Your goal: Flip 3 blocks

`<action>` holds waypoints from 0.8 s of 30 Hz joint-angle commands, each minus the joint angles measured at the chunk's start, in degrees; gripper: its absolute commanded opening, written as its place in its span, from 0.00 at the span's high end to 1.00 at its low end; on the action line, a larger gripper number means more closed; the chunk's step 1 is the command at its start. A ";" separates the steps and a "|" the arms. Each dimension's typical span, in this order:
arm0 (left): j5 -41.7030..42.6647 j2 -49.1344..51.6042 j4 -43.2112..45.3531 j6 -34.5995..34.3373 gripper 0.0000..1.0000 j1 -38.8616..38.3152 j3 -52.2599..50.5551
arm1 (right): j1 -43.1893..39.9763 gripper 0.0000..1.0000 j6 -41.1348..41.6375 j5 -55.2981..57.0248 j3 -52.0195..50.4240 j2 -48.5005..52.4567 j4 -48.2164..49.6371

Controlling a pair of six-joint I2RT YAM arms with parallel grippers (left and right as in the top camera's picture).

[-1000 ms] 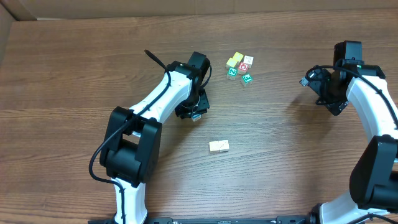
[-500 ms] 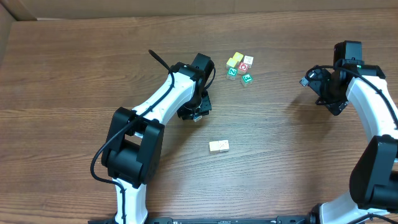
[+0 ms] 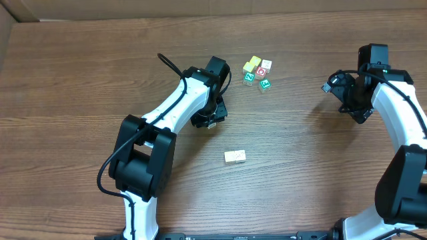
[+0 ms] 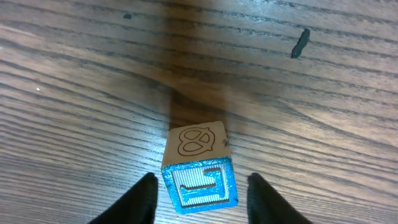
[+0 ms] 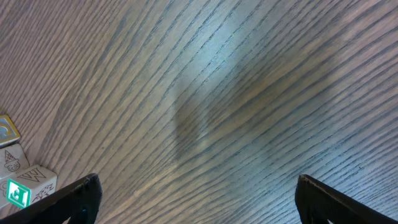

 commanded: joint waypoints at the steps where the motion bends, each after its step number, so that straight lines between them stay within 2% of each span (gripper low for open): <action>1: -1.25 0.09 0.42 -1.60 0.59 -0.02 -0.66 | 0.04 0.00 -0.42 0.31 0.55 -0.35 0.15; 10: -2.16 0.09 0.94 -1.60 0.59 -0.02 -0.66 | 0.04 0.00 -0.42 0.31 0.55 -0.35 0.15; 12: -3.19 0.09 0.85 -1.60 0.63 -0.15 -0.66 | 0.04 0.00 -0.42 0.31 0.55 -0.35 0.13; 16: -3.21 0.09 0.63 -1.60 0.63 -0.15 -0.66 | 0.04 0.00 -0.42 0.31 0.55 -0.35 0.13; 22: -3.17 0.09 0.63 -1.60 0.61 -0.68 -0.90 | 0.04 0.00 -0.42 0.31 0.55 -0.35 0.15; 24: -3.15 0.09 0.66 -1.60 0.66 -0.76 -0.90 | 0.04 0.00 -0.42 0.31 0.55 -0.35 0.15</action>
